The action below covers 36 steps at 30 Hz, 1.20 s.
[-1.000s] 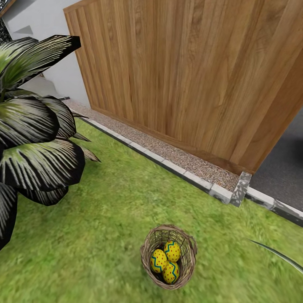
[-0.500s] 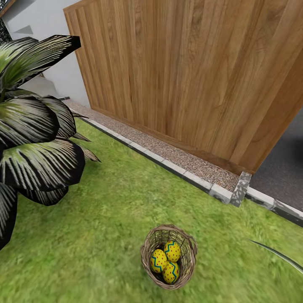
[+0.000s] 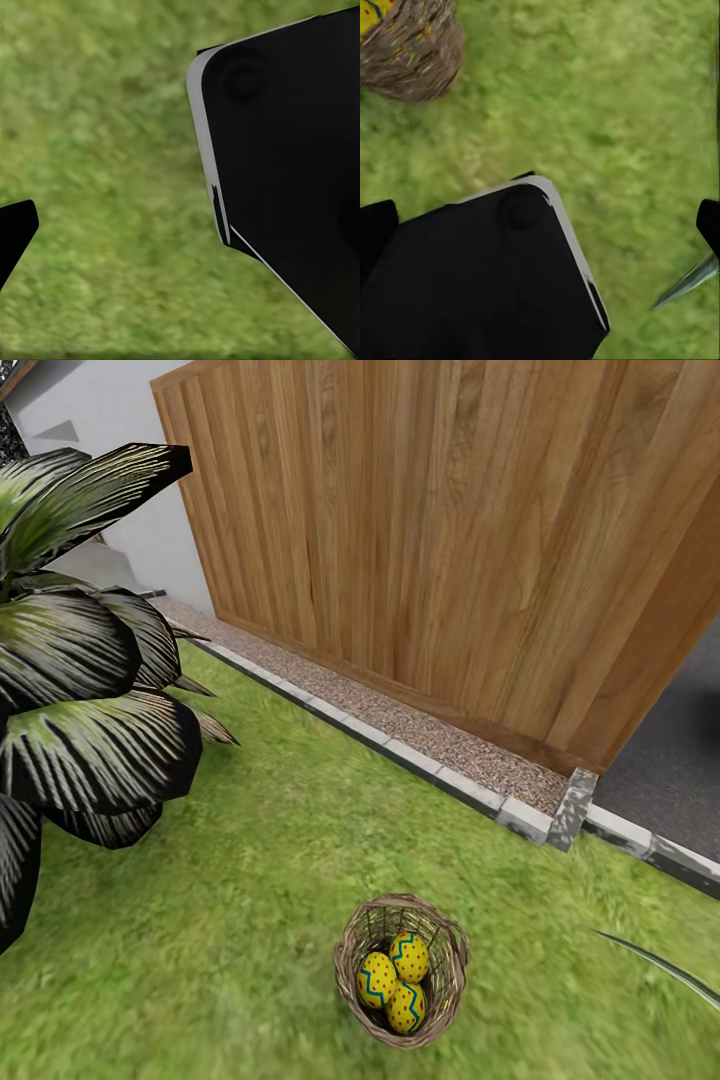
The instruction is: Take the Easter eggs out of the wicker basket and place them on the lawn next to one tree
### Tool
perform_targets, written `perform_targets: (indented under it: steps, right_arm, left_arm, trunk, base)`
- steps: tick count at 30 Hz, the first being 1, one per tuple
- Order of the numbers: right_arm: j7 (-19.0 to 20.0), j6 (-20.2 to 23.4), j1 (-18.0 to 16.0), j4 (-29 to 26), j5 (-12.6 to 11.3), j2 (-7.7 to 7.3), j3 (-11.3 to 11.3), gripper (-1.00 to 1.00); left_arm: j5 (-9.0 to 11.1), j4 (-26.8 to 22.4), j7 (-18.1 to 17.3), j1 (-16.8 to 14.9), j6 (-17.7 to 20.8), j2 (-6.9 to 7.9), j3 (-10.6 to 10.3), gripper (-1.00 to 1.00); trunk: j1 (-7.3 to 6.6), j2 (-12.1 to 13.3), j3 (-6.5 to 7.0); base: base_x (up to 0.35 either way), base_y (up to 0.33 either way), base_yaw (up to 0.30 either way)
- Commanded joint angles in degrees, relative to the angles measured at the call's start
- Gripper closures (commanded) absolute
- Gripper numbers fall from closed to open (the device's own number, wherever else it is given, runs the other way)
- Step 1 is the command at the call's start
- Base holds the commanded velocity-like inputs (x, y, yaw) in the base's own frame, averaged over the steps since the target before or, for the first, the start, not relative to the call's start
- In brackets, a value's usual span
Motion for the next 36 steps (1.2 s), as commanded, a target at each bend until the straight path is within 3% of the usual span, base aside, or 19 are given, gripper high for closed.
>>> perform_targets:
  steps: [1, 5, 6, 8, 9, 11, 14, 15, 18, 21, 24, 25, 27, 28, 30, 31, 33, 34, 36]
  right_arm:
    - [0.7, 0.0, 0.3, -2.6, -0.3, 0.35, -0.3, -1.00]
    - [1.3, 5.9, 0.9, -15.9, -1.0, 0.94, -0.2, -1.00]
    - [1.4, 11.8, 1.0, -21.6, -1.1, 0.94, 0.0, -1.00]
    - [1.5, 18.6, 1.1, -27.1, -1.1, 0.94, 0.7, -1.00]
    - [1.4, 24.8, 1.0, -32.0, -1.2, 0.94, 2.0, -1.00]
    - [1.2, 32.3, 0.7, -36.5, -1.1, 0.86, 4.6, -1.00]
    - [0.0, 39.5, -2.4, -39.3, -0.9, 0.71, 7.0, -1.00]
    - [-0.8, 42.6, -5.2, -40.0, -0.9, 0.68, 7.6, -1.00]
    - [-2.0, 47.2, -9.9, -40.6, -0.8, 0.65, 8.1, -1.00]
    - [-3.9, 53.6, -16.8, -40.9, -0.6, 0.58, 8.5, -1.00]
    - [-5.7, 57.7, -22.1, -41.0, -0.5, 0.55, 8.9, -1.00]
    - [-7.0, 60.0, -25.2, -41.0, -0.5, 0.54, 9.9, -1.00]
    - [-8.3, 62.0, -27.9, -41.0, -0.4, 0.54, 11.5, -1.00]
    - [-9.5, 63.9, -30.1, -41.0, -0.4, 0.53, 13.2, -1.00]
    - [-10.6, 65.8, -32.3, -41.0, -0.5, 0.53, 14.7, -1.00]
    - [-11.7, 67.5, -34.8, -40.9, -0.6, 0.53, 15.9, -1.00]
    - [-12.8, 69.0, -37.6, -40.2, -0.6, 0.56, 16.8, -1.00]
    - [-13.9, 70.1, -40.7, -38.9, -0.6, 0.56, 17.8, -1.00]
    - [-15.4, 70.8, -43.9, -36.5, -0.5, 0.56, 18.9, -1.00]
  left_arm:
    - [0.0, 0.0, 0.1, 0.0, -0.2, 0.01, -0.3, -1.00]
    - [0.1, 0.0, 0.1, 0.0, 0.0, -0.08, -0.2, -1.00]
    - [0.1, 0.0, 0.5, -0.2, 0.0, -0.10, -0.2, -1.00]
    - [0.2, 0.0, 1.5, -0.6, 0.1, -0.09, -0.2, -1.00]
    - [0.4, 0.0, 2.7, -1.1, 0.1, -0.08, -0.2, -1.00]
    - [0.5, 0.0, 4.0, -1.6, 0.1, -0.08, -0.1, -1.00]
    - [0.5, -1.3, 4.8, -1.9, 0.3, -0.08, -0.1, -1.00]
    - [0.6, -2.7, 5.0, -2.0, 0.5, -0.04, 0.0, -1.00]
    - [0.7, -6.6, 5.2, -2.1, 0.8, 0.03, 0.2, -1.00]
    - [1.7, -16.3, 5.3, -1.7, 3.9, 0.30, 1.5, -1.00]
    - [2.4, -27.5, 5.3, -1.2, 10.3, 1.01, 3.3, -1.00]
    - [2.6, -36.7, 5.3, -0.1, 15.8, 1.62, 4.5, -1.00]
    - [2.7, -46.3, 5.3, 2.4, 21.6, 2.15, 5.4, -1.00]
    - [2.8, -55.2, 5.3, 5.3, 26.7, 2.47, 6.3, -1.00]
    - [2.9, -63.3, 5.3, 7.9, 31.2, 2.65, 7.2, -1.00]
    - [2.9, -69.8, 5.3, 9.6, 34.7, 2.74, 8.1, -1.00]
    - [3.0, -74.3, 5.2, 10.8, 37.4, 2.80, 9.0, -1.00]
    - [2.9, -77.1, 5.1, 11.3, 39.4, 2.84, 9.9, -1.00]
    - [2.8, -78.9, 5.0, 11.6, 40.8, 2.82, 10.7, -1.00]
  trunk:
    - [0.02, -0.1, -0.07]
    - [0.02, -0.1, -0.07]
    - [0.02, -0.1, -0.07]
    - [0.02, -0.1, -0.07]
    - [0.02, -0.1, -0.07]
    - [0.02, -0.1, -0.07]
    - [0.02, -0.1, -0.07]
    - [0.02, -0.1, -0.07]
    - [0.02, -0.1, -0.07]
    - [0.02, -0.1, -0.07]
    - [0.02, -0.1, -0.07]
    - [0.02, -0.1, -0.07]
    - [0.02, -0.1, -0.07]
    - [0.02, -0.1, -0.07]
    - [0.02, -0.1, -0.07]
    - [0.02, -0.1, -0.07]
    - [0.02, -0.1, -0.07]
    - [0.02, -0.1, -0.07]
    - [0.02, -0.1, -0.07]
  base:
    - [0.000, 0.000, 0.000]
    - [0.000, 0.000, 0.000]
    - [0.000, 0.000, 0.000]
    - [0.000, 0.000, 0.000]
    - [0.000, 0.000, 0.000]
    - [0.000, 0.000, 0.000]
    - [0.000, 0.000, 0.000]
    - [0.000, 0.000, 0.000]
    - [0.000, 0.000, 0.000]
    - [0.000, 0.000, 0.000]
    - [0.000, 0.000, 0.000]
    - [0.000, 0.000, 0.000]
    - [0.000, 0.000, 0.000]
    - [0.000, 0.000, 0.000]
    - [0.000, 0.000, 0.000]
    - [0.000, 0.000, 0.000]
    - [0.000, 0.000, 0.000]
    - [0.000, 0.000, 0.000]
    - [0.000, 0.000, 0.000]
